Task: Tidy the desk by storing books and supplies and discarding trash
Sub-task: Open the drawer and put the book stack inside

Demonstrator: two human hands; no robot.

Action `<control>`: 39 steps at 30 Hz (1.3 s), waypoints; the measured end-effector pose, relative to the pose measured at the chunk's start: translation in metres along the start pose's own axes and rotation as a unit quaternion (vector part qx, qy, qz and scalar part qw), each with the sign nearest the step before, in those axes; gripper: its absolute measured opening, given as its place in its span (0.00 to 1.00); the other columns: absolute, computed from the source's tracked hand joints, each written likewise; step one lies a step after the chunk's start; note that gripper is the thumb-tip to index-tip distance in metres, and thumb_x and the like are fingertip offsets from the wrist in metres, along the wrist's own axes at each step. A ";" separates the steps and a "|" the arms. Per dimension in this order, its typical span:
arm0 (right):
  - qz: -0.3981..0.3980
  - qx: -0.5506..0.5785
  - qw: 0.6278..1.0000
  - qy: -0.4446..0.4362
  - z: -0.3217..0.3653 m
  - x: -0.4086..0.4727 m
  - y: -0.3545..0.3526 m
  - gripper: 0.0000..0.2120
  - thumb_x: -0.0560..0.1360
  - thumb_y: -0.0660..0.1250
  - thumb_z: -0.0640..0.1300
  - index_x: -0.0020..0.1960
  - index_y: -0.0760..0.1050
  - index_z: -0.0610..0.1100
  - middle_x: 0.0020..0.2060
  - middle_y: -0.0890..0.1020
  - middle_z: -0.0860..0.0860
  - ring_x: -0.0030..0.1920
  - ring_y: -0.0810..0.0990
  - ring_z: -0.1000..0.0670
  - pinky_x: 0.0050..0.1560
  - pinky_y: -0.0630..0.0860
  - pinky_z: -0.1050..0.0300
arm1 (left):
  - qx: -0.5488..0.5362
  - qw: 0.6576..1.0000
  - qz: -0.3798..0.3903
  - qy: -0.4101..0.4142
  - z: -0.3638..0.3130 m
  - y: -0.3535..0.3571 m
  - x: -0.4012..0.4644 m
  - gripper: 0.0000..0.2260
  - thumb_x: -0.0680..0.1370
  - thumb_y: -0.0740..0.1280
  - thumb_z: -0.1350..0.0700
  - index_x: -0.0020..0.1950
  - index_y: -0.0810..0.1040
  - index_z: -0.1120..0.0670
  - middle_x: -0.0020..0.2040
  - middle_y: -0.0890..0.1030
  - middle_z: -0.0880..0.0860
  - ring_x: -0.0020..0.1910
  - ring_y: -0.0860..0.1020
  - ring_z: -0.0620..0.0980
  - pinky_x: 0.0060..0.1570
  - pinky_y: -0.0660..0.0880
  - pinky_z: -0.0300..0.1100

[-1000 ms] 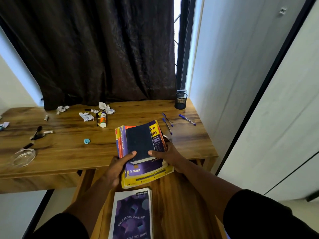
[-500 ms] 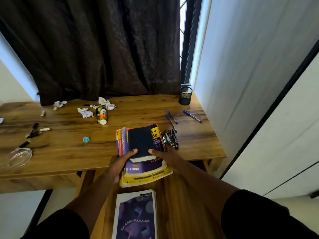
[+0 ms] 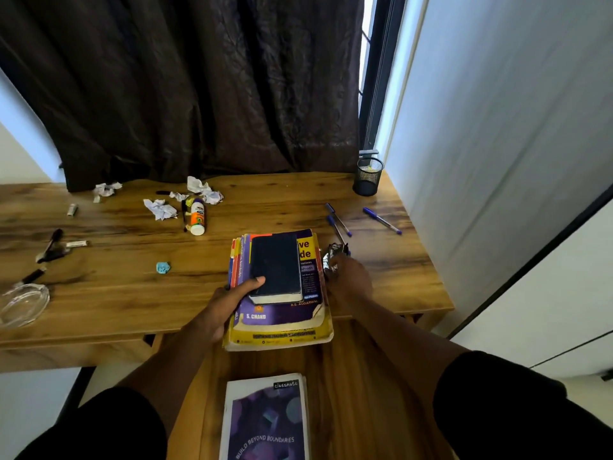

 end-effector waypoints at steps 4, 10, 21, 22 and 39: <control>0.011 -0.114 0.992 -0.052 0.001 0.018 0.004 0.26 0.76 0.73 0.50 0.72 0.70 0.57 0.66 0.74 0.48 0.63 0.77 0.45 0.54 0.80 0.47 | -0.005 1.000 0.012 -0.010 0.002 0.000 0.004 0.25 0.73 0.77 0.47 0.65 0.76 0.56 0.51 0.87 0.60 0.48 0.86 0.60 0.38 0.84 0.47; 0.011 -0.182 0.982 -0.048 -0.012 0.027 0.018 0.15 0.79 0.70 0.48 0.65 0.77 0.50 0.63 0.76 0.47 0.61 0.76 0.46 0.54 0.78 0.49 | -0.002 1.000 0.018 -0.007 0.005 -0.002 0.010 0.24 0.73 0.76 0.47 0.65 0.76 0.55 0.52 0.87 0.58 0.49 0.87 0.59 0.41 0.84 0.48; -0.023 -0.183 0.983 0.012 -0.045 0.038 -0.007 0.10 0.79 0.69 0.51 0.59 0.81 0.52 0.59 0.75 0.47 0.58 0.76 0.44 0.48 0.77 0.50 | 0.009 1.000 0.016 -0.018 0.010 -0.005 0.014 0.30 0.70 0.78 0.43 0.67 0.75 0.54 0.54 0.86 0.59 0.53 0.85 0.62 0.60 0.79 0.62; -0.023 -0.185 0.982 0.019 -0.049 0.040 -0.010 0.11 0.79 0.69 0.52 0.60 0.81 0.53 0.60 0.75 0.47 0.59 0.75 0.44 0.49 0.77 0.49 | 0.009 1.000 0.017 -0.018 0.010 -0.004 0.014 0.30 0.71 0.78 0.43 0.67 0.75 0.54 0.54 0.86 0.59 0.53 0.85 0.62 0.60 0.79 0.62; 0.126 0.115 0.984 0.048 0.012 -0.003 0.053 0.50 0.64 0.48 0.87 0.69 0.71 0.52 0.66 0.76 0.43 0.68 0.74 0.40 0.66 0.72 0.36 | 0.006 1.000 0.005 -0.021 0.004 0.004 -0.003 0.26 0.73 0.77 0.46 0.66 0.76 0.55 0.52 0.87 0.59 0.50 0.86 0.60 0.50 0.84 0.55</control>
Point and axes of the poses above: each hand's wrist, its own x-axis towards the middle knuckle, its own y-axis out of the palm, z = x × y, the point moved 6 cm from there along x, towards the middle knuckle
